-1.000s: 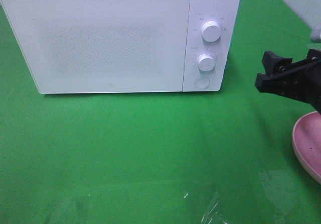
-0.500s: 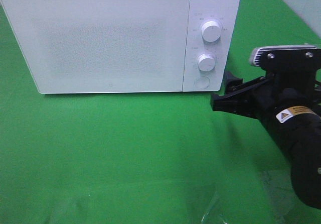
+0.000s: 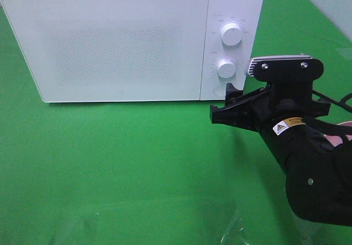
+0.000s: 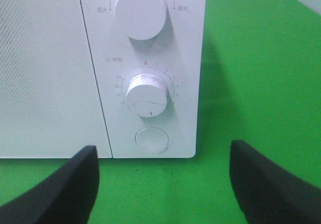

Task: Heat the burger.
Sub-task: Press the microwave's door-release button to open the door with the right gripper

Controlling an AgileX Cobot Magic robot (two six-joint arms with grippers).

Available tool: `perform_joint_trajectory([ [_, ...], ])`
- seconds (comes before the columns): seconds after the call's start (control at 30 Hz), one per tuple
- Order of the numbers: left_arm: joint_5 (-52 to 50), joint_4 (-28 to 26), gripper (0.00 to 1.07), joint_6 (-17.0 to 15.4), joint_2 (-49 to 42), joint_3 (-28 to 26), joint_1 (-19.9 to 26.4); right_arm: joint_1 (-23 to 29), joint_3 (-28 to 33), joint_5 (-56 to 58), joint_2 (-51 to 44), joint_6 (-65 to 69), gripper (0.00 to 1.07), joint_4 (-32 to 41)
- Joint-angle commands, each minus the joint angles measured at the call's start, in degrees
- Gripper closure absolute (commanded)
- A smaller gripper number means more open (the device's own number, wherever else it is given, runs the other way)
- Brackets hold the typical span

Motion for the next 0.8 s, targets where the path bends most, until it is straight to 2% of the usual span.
perform_joint_trajectory([
  [0.03, -1.03, 0.11, 0.1, -0.29, -0.63, 0.17, -0.11, 0.11, -0.57, -0.86, 0.11, 5.5, 0.39, 0.06],
  [0.07, -1.03, 0.11, 0.1, -0.29, -0.63, 0.17, -0.11, 0.11, -0.57, -0.86, 0.11, 11.69, 0.43, 0.06],
  [0.1, -1.03, 0.11, 0.1, -0.29, -0.63, 0.17, -0.11, 0.11, -0.57, -0.86, 0.11, 11.69, 0.43, 0.06],
  [0.13, -1.03, 0.11, 0.1, -0.29, -0.63, 0.17, -0.11, 0.11, -0.57, -0.69, 0.11, 19.31, 0.48, 0.06],
  [0.17, -1.03, 0.11, 0.1, -0.29, -0.63, 0.17, -0.11, 0.11, -0.57, -0.69, 0.11, 19.31, 0.48, 0.06],
  [0.2, -1.03, 0.11, 0.1, -0.29, -0.63, 0.17, -0.11, 0.11, -0.52, -0.52, 0.11, 28.48, 0.55, 0.06],
  [0.27, -1.03, 0.11, 0.1, -0.29, -0.63, 0.17, -0.11, 0.11, -0.46, -0.52, 0.11, 32.31, 0.58, 0.06],
  [0.3, -1.03, 0.11, 0.1, -0.29, -0.63, 0.17, -0.11, 0.11, -0.46, -0.23, 0.11, 40.97, 0.65, -0.11],
  [0.33, -1.03, 0.11, 0.1, -0.29, -0.63, 0.17, -0.11, 0.11, -0.46, -0.23, 0.11, 40.97, 0.65, -0.11],
  [0.37, -1.03, 0.11, 0.1, -0.29, -0.63, 0.17, -0.11, 0.11, -0.46, 1.03, 0.11, 50.25, 0.74, -0.23],
  [0.4, -1.03, 0.11, 0.1, -0.29, -0.63, 0.17, -0.11, 0.11, -0.46, 1.03, 0.11, 50.25, 0.74, -0.23],
  [0.43, -1.03, 0.11, 0.1, -0.29, -0.63, 0.17, -0.11, 0.11, -0.46, 2.58, 0.11, 58.27, 0.84, -0.52],
  [0.5, -1.03, 0.11, 0.1, -0.29, -0.63, 0.17, -0.11, 0.11, -0.46, 3.44, 0.11, 61.08, 0.87, -0.86],
  [0.53, -1.03, 0.11, 0.1, -0.29, -0.63, 0.17, -0.11, 0.11, -0.46, 4.98, 0.11, 67.84, 0.96, -1.83],
  [0.57, -1.03, 0.11, 0.1, -0.29, -0.63, 0.17, -0.11, 0.11, -0.46, 4.98, 0.11, 67.84, 0.96, -1.83],
  [0.6, -1.03, 0.11, 0.1, -0.29, -0.63, 0.17, -0.11, 0.11, -0.46, 5.33, 0.34, 74.08, 1.05, -2.41],
  [0.8, -1.03, 0.11, 0.1, -0.29, -0.63, 0.17, -0.11, 0.11, -0.46, 5.67, 0.97, 85.08, 1.07, -3.67],
])
